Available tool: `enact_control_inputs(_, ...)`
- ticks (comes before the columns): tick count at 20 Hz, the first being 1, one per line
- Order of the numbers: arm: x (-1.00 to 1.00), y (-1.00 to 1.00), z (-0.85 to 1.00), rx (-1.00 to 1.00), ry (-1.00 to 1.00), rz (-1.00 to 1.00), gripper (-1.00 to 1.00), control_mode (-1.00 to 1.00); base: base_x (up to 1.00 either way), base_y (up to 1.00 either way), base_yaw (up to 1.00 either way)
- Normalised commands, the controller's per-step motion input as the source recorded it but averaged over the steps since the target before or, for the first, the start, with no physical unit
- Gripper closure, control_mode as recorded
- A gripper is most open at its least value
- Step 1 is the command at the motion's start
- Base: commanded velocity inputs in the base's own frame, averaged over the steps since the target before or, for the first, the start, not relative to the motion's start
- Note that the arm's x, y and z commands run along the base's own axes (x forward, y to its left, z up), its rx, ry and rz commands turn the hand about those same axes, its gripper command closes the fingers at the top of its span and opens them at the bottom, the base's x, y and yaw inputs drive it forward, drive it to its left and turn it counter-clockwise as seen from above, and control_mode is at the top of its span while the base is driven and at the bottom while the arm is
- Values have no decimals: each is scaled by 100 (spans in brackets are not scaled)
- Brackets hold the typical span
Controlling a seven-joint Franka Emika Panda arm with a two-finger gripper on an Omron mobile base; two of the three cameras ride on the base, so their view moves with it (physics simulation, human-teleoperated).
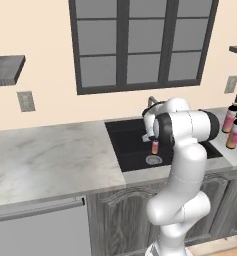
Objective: Place the large bottle from the dining counter next to the other large bottle outside the sink, and place the small bottle from the dining counter next to the other small bottle inside the sink.
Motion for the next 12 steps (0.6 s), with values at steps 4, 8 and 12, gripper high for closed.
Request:
enact_control_inputs(4,29,0,-15,0,0,0,100,-100,0,0,0)
enact_control_inputs(8,26,0,-27,0,0,0,100,-100,0,0,0)
enact_control_inputs(12,22,0,-30,0,0,0,100,-100,0,0,0)
